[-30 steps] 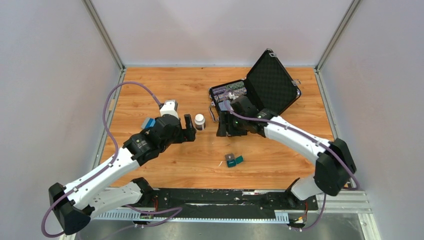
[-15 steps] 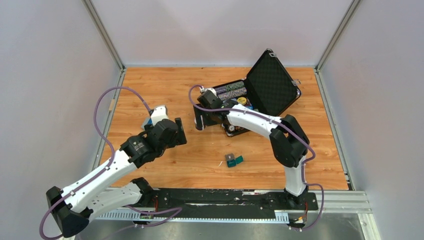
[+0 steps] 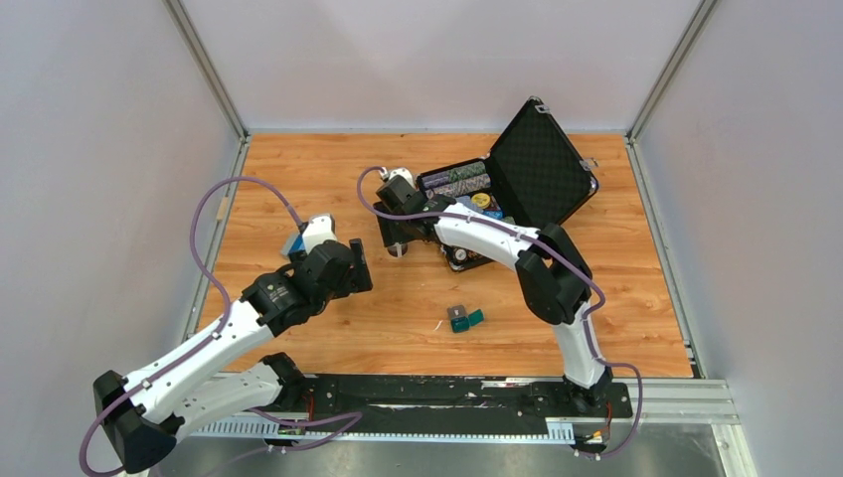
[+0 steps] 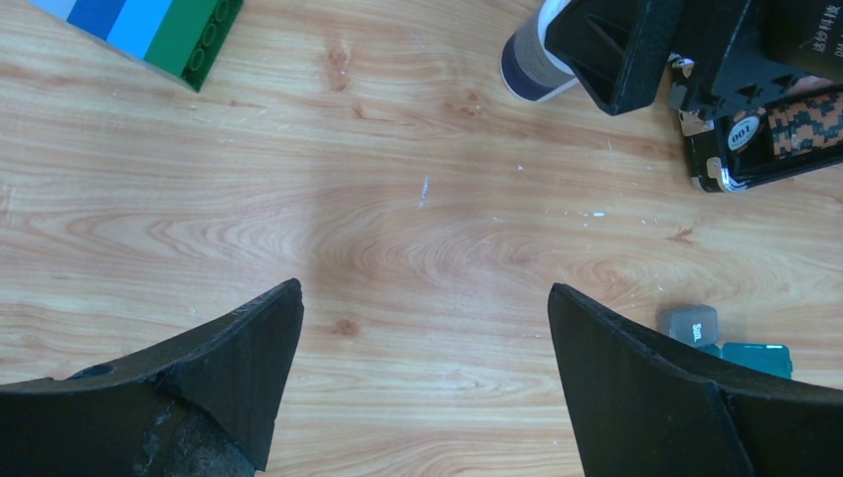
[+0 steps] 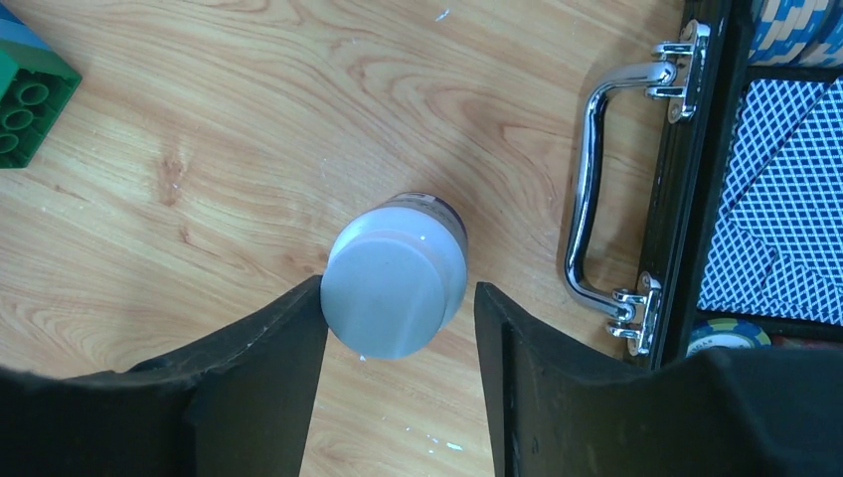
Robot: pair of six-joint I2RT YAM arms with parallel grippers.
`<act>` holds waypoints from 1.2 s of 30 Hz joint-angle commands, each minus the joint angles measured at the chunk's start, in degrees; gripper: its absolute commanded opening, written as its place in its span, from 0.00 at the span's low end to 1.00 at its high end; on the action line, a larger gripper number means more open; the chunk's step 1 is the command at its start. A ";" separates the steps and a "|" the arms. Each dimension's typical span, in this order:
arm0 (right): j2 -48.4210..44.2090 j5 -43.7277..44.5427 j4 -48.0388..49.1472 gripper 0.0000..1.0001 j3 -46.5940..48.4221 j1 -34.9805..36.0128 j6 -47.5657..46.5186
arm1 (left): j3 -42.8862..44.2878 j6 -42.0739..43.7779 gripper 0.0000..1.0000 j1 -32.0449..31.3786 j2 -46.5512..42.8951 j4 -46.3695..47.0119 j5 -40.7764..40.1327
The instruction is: Sort the pills into containers
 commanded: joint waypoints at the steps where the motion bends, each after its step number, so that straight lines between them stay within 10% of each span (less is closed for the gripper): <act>1: 1.27 1.53 1.95 0.55 3.20 0.36 -1.36 | -0.39 0.14 1.00 0.12 -0.18 2.76 -0.12; 9: -1.39 0.80 1.85 0.09 2.66 0.38 -2.18 | -1.62 4.28 0.99 0.13 0.29 7.67 4.09; 30: -42.52 -23.78 -7.16 0.11 -21.07 -5.72 -0.01 | -7.89 33.92 0.95 0.12 5.64 53.63 37.49; 36: -46.78 -32.59 -8.11 0.12 -22.88 -8.04 0.46 | -5.02 40.76 0.86 0.12 6.68 53.78 49.72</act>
